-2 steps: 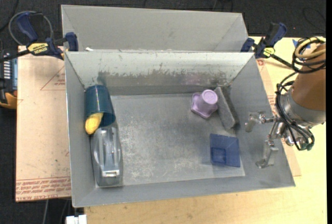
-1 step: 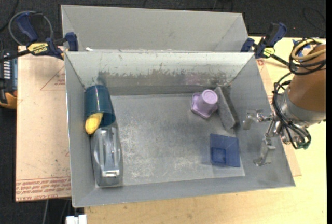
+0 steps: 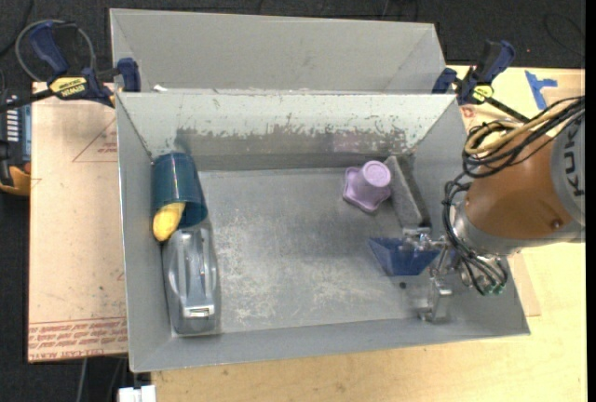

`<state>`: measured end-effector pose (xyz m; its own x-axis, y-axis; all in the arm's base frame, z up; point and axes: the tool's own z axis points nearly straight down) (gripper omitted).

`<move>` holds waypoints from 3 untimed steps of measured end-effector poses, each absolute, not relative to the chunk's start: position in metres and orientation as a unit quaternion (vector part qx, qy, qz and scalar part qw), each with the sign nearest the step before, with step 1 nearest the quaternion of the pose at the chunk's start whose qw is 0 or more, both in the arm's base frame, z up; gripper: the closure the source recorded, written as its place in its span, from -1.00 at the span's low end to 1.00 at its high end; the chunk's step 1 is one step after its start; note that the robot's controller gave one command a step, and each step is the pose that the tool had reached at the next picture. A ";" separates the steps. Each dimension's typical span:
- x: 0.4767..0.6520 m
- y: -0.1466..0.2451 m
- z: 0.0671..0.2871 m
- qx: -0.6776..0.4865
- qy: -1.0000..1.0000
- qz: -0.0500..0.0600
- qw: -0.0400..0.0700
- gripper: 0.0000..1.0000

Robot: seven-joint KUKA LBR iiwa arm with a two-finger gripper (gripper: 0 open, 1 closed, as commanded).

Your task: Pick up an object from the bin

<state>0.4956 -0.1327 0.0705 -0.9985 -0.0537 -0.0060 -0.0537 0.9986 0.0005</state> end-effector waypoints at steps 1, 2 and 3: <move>0.488 -0.122 0.113 0.065 0.998 0.000 0.005 -1.00; 0.524 -0.105 0.100 -0.075 0.997 0.001 0.004 -1.00; 0.498 -0.090 0.071 0.049 0.999 0.000 0.007 -1.00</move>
Offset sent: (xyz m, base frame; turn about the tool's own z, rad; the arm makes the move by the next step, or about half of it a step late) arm 0.0275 0.0268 0.0295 -0.0981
